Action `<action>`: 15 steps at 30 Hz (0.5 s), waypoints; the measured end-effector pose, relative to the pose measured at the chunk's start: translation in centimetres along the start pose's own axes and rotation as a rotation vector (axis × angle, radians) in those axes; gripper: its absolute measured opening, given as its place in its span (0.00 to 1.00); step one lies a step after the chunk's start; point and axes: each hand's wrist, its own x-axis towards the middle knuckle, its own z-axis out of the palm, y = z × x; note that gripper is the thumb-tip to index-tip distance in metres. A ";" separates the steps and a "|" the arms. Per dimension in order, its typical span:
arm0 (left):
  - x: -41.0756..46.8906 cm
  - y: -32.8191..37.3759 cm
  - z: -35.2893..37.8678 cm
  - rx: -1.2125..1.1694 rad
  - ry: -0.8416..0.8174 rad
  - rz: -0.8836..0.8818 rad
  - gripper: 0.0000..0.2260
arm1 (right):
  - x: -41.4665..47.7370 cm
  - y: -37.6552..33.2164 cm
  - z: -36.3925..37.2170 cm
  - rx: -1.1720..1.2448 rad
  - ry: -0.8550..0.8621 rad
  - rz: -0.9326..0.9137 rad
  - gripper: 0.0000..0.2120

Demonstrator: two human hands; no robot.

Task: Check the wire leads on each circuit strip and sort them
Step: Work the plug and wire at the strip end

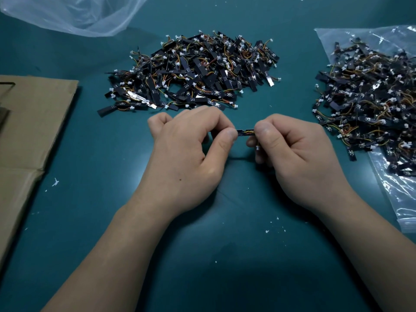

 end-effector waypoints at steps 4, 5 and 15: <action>-0.1 0.0 0.0 -0.012 0.013 -0.016 0.07 | -0.1 -0.2 -0.1 0.030 0.025 -0.010 0.16; -0.1 0.0 0.1 -0.021 0.017 -0.021 0.07 | -0.1 -0.3 -0.2 0.036 0.036 -0.011 0.16; -0.1 0.2 0.0 -0.055 0.055 -0.042 0.08 | 0.0 -0.1 -0.1 0.037 0.033 0.015 0.15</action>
